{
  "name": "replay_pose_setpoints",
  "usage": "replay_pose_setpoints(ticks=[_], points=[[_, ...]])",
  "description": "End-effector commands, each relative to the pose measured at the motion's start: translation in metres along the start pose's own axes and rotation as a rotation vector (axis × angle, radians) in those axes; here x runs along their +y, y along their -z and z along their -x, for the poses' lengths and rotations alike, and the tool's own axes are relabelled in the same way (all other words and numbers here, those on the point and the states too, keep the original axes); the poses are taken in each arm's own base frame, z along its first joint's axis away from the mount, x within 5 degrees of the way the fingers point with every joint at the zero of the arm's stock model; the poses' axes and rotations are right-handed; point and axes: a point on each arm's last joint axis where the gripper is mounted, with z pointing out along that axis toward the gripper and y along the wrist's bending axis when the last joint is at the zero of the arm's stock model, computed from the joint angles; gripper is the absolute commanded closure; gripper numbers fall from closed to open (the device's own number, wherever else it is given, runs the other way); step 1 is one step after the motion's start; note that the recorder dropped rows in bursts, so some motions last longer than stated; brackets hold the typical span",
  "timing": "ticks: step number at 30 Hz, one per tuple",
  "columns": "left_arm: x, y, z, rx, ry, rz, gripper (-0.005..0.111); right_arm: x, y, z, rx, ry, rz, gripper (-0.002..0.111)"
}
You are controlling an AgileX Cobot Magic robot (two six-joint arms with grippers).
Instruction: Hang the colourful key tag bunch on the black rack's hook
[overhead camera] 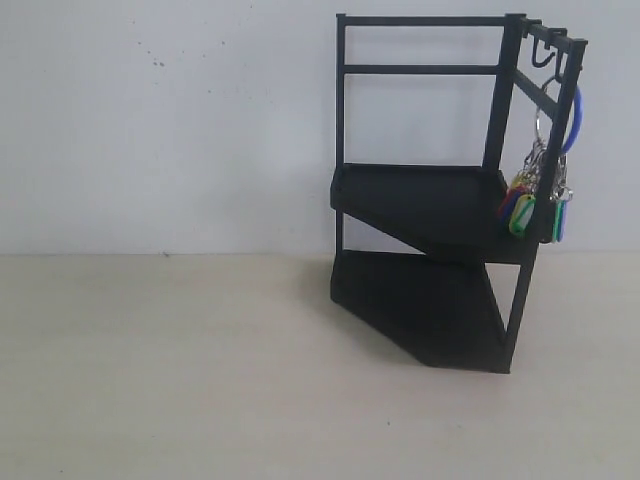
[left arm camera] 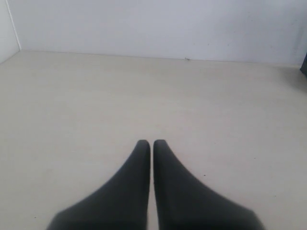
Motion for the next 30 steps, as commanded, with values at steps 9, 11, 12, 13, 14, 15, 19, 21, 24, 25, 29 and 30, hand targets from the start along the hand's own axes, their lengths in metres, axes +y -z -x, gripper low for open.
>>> replay_pose_setpoints(ticks=[9,11,12,13,14,15,19,21,24,25,29,30], points=[[0.0,0.0,0.002,-0.011,0.007,0.002,0.102,-0.007,0.061,-0.034,-0.132,-0.043,-0.005,0.109],[0.0,0.0,0.002,-0.011,0.007,0.002,0.102,-0.008,0.065,-0.034,-0.157,-0.045,-0.004,0.109],[0.0,0.0,0.002,-0.011,0.007,0.002,0.102,-0.008,0.067,-0.034,-0.164,-0.046,-0.004,0.109],[0.0,0.0,0.002,-0.011,0.007,0.002,0.102,-0.008,0.068,-0.035,-0.169,-0.047,-0.004,0.109],[0.0,0.0,0.002,-0.011,0.007,0.002,0.102,-0.008,0.069,-0.035,-0.172,-0.047,-0.004,0.109],[0.0,0.0,0.002,-0.011,0.007,0.002,0.102,-0.008,0.069,-0.035,-0.172,-0.049,-0.004,0.109],[0.0,0.0,0.002,-0.011,0.007,0.002,0.102,-0.008,0.069,-0.035,-0.172,-0.049,-0.004,0.109],[0.0,0.0,0.002,-0.011,0.007,0.002,0.102,-0.008,0.069,-0.035,-0.172,-0.049,-0.004,0.109],[0.0,0.0,0.002,-0.011,0.007,0.002,0.102,-0.008,0.069,-0.035,-0.172,-0.049,-0.004,0.109],[0.0,0.0,0.002,-0.011,0.007,0.002,0.102,-0.008,0.069,-0.035,-0.172,-0.049,-0.004,0.109],[0.0,0.0,0.002,-0.011,0.007,0.002,0.102,-0.008,0.069,-0.032,-0.201,-0.048,0.0,0.109],[0.0,0.0,0.002,-0.011,0.007,0.002,0.102,-0.007,0.065,-0.039,-0.204,-0.04,-0.003,0.109]])
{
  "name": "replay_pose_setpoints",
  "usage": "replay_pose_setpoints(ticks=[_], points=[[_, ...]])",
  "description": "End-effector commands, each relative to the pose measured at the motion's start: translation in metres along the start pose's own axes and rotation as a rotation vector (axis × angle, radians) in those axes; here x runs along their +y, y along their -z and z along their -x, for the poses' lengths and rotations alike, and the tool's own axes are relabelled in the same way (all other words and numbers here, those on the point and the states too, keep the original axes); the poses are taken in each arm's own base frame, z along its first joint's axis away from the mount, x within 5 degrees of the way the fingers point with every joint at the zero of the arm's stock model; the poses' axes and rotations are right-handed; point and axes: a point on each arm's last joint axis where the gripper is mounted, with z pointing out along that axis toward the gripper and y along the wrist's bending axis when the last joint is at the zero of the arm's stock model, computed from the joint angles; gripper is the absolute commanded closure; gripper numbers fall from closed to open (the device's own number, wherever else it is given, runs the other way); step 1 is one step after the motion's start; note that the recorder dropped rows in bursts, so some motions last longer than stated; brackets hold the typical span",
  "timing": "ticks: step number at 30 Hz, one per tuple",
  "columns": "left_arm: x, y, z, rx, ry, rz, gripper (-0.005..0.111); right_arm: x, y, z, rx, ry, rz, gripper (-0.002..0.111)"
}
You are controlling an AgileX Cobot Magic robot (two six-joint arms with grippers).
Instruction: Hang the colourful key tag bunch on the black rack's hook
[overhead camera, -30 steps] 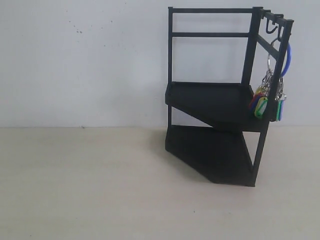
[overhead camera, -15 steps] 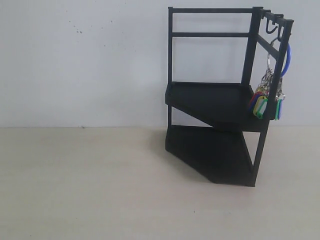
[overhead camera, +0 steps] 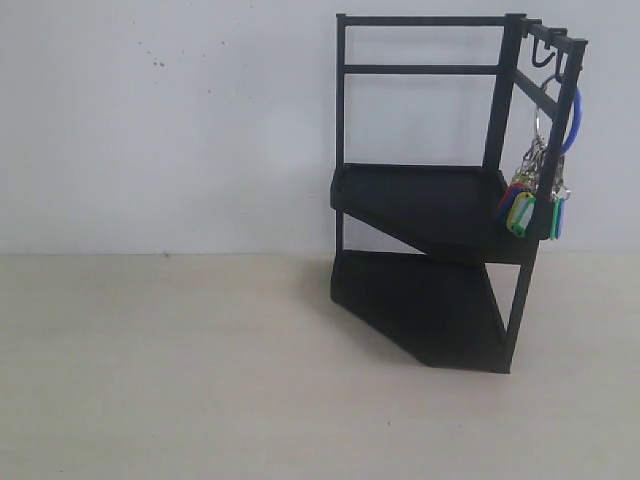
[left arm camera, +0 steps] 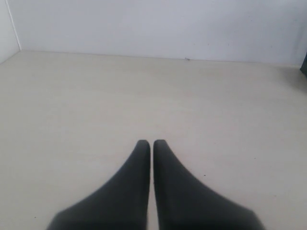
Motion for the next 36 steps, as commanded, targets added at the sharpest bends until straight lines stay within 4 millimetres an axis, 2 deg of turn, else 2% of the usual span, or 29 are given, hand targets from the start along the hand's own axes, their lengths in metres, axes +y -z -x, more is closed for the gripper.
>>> replay_pose_setpoints(ticks=[1,8,14,16,25,36], points=[[0.0,0.0,0.002,-0.011,0.007,0.002,0.102,0.0,-0.004,-0.009,-0.034,0.011,0.001,0.109],[0.0,0.0,0.002,-0.011,0.007,0.002,0.102,0.007,-0.026,-0.081,-0.213,0.037,0.052,0.109],[0.0,0.0,0.002,-0.011,0.007,0.002,0.102,0.008,-0.044,-0.14,-0.126,-0.065,0.048,0.109],[0.0,0.0,0.002,-0.011,0.007,0.002,0.102,0.008,-0.047,-0.155,-0.107,-0.073,0.039,0.109],[0.0,0.0,0.002,-0.011,0.007,0.002,0.102,0.012,-0.048,-0.158,-0.099,-0.053,0.08,0.109],[0.0,0.0,0.002,-0.011,0.007,0.002,0.102,0.014,-0.042,-0.155,-0.177,-0.052,0.114,0.109]])
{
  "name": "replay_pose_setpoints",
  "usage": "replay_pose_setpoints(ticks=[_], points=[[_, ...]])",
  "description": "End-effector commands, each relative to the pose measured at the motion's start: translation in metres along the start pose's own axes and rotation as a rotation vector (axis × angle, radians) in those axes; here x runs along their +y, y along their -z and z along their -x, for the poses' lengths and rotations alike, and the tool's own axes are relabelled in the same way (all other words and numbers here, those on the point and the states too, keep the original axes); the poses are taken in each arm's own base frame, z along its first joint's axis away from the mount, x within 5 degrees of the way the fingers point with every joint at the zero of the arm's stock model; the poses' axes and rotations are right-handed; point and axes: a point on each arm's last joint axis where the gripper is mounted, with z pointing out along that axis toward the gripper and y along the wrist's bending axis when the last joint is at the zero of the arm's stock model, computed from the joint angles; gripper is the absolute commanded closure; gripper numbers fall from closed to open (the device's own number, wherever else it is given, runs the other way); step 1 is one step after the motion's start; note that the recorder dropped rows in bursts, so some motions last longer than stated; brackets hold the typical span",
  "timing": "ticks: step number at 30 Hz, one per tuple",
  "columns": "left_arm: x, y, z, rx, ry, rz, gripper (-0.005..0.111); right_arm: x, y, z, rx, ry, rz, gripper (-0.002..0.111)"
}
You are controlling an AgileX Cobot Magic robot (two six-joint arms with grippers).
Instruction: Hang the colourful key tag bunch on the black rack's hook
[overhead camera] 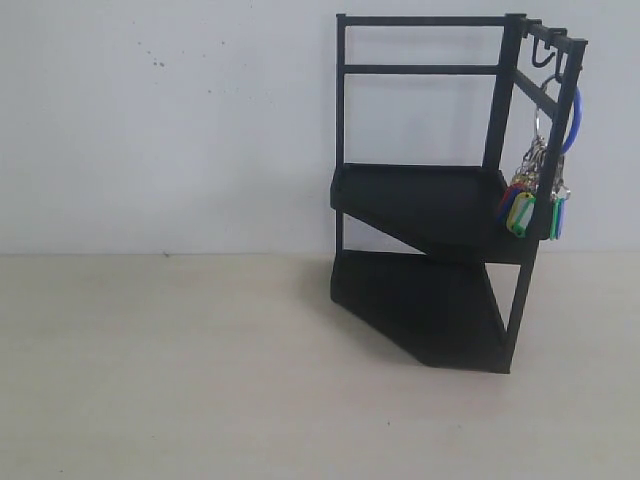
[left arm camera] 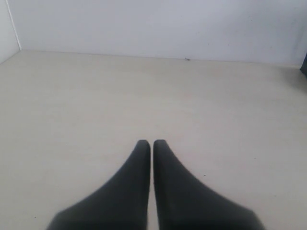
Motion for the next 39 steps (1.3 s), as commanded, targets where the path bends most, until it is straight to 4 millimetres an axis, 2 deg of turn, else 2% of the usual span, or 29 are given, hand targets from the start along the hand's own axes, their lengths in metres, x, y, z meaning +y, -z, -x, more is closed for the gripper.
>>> replay_pose_setpoints(ticks=[1,9,11,14,26,39], points=[[0.0,0.0,0.002,-0.011,0.007,0.002,0.102,0.0,0.005,0.001,-0.061,0.006,0.005,0.109],[0.0,0.0,0.002,-0.011,0.007,0.002,0.102,-0.003,-0.005,-0.034,0.039,0.001,-0.023,0.109],[0.0,0.0,0.002,-0.011,0.007,0.002,0.102,-0.003,-0.006,-0.036,0.034,0.001,-0.024,0.109],[0.0,0.0,0.002,-0.011,0.007,0.002,0.102,-0.003,-0.005,-0.044,0.124,0.002,-0.025,0.109],[0.0,0.0,0.002,-0.011,0.007,0.002,0.102,-0.006,-0.005,-0.045,0.124,-0.01,-0.076,0.109],[0.0,0.0,0.002,-0.011,0.007,0.002,0.102,-0.004,-0.005,-0.045,0.126,-0.004,-0.047,0.109]])
